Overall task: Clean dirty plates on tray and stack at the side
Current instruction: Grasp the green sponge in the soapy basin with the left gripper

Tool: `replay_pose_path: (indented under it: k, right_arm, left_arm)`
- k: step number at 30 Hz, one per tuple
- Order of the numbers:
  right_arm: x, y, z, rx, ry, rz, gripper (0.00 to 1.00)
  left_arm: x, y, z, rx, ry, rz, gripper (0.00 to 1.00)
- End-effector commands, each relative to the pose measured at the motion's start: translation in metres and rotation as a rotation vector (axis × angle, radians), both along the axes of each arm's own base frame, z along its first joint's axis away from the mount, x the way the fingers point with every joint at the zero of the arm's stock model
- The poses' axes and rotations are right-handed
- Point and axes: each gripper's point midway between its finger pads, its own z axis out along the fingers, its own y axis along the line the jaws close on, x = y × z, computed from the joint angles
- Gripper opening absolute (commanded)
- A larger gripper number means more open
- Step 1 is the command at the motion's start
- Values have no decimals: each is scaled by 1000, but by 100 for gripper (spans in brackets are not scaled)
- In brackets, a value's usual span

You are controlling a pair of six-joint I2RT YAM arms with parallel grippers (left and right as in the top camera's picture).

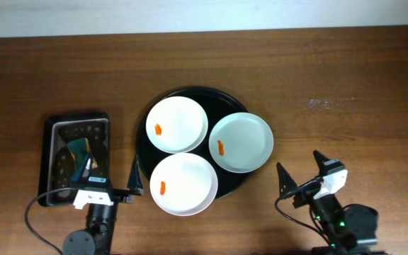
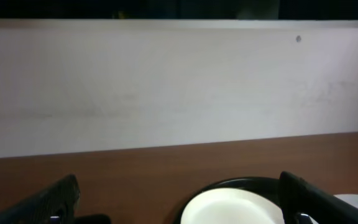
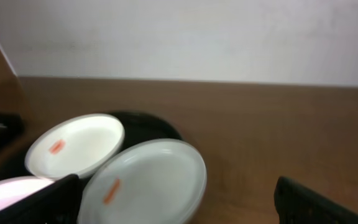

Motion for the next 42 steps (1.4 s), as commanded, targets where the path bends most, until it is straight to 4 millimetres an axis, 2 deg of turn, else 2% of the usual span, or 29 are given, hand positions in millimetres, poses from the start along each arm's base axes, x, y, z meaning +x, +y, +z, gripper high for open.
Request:
replay_pose_path:
  k: [1, 3, 5, 7, 9, 12, 13, 14, 15, 16, 18, 19, 21, 22, 23, 24, 25, 26, 29, 30, 31, 34, 35, 36, 37, 38, 39, 40, 42]
  right_arm:
    - [6, 5, 64, 8, 45, 29, 99]
    - [32, 6, 88, 5, 217, 28, 99]
    - [55, 6, 96, 1, 411, 26, 99]
    - [69, 7, 95, -20, 587, 32, 99]
    - [92, 15, 91, 9, 722, 70, 99]
    - [103, 43, 72, 115, 826, 225, 99]
    - [107, 46, 64, 125, 853, 236, 98]
    - [107, 46, 60, 126, 870, 234, 97]
    - [106, 45, 59, 123, 873, 232, 96]
    - [105, 46, 59, 123, 879, 233, 95]
    - [102, 52, 57, 107, 885, 249, 95]
    - [101, 56, 57, 102, 887, 258, 95]
    - [101, 59, 51, 55, 892, 237, 95]
    - [100, 60, 51, 45, 893, 236, 95]
    - [100, 61, 51, 45, 893, 238, 95]
    - [100, 60, 51, 45, 893, 237, 95]
    - [100, 60, 51, 45, 893, 237, 94]
    - [100, 60, 50, 45, 896, 237, 90]
    - [100, 60, 50, 45, 897, 237, 85]
    - [99, 60, 50, 45, 900, 237, 84]
    - [98, 60, 49, 45, 903, 236, 84]
    - [98, 60, 49, 47, 906, 235, 82]
    - [98, 60, 49, 47, 906, 235, 82]
    - [98, 60, 49, 47, 906, 235, 82]
    - [98, 60, 49, 47, 906, 235, 82]
    - [98, 60, 49, 47, 906, 235, 82]
    - [98, 60, 49, 47, 906, 235, 82]
    - [98, 60, 49, 47, 906, 235, 82]
    - [98, 60, 49, 47, 906, 235, 82]
  left_arm:
    - [9, -4, 48, 16, 67, -19, 99]
    - [38, -4, 59, 17, 264, -21, 99]
    - [67, -5, 59, 58, 472, -30, 99]
    - [89, -21, 53, 144, 608, -144, 99]
    - [110, -28, 38, 139, 747, -194, 99]
    - [111, -37, 4, 103, 876, -260, 99]
    - [109, -27, -7, 98, 928, -214, 99]
    - [106, 17, -19, -34, 1011, 47, 99]
    - [103, 41, -23, -87, 1034, 158, 99]
    - [98, 76, -26, -142, 1044, 253, 99]
    - [91, 123, -37, -217, 1066, 378, 99]
    - [91, 132, -44, -222, 1087, 395, 95]
    - [92, 147, -78, -214, 1189, 439, 84]
    - [94, 150, -98, -215, 1246, 448, 85]
    - [102, 153, -120, -219, 1285, 444, 99]
    - [106, 155, -131, -220, 1301, 444, 75]
    - [112, 159, -149, -220, 1326, 449, 43]
    - [115, 161, -167, -219, 1357, 454, 23]
    - [110, 164, -217, -215, 1470, 468, 8]
    - [105, 167, -228, -205, 1505, 485, 8]
    - [102, 166, -237, -203, 1532, 488, 14]
    - [91, 160, -269, -215, 1624, 469, 14]
    - [89, 160, -267, -216, 1634, 468, 3]
    - [96, 162, -247, -216, 1629, 468, 2]
    - [104, 166, -226, -215, 1617, 470, 7]
    - [113, 169, -196, -214, 1592, 473, 30]
    - [119, 170, -168, -216, 1566, 470, 44]
    - [119, 170, -153, -223, 1557, 476, 44]
    - [106, 165, -152, -250, 1604, 488, 42]
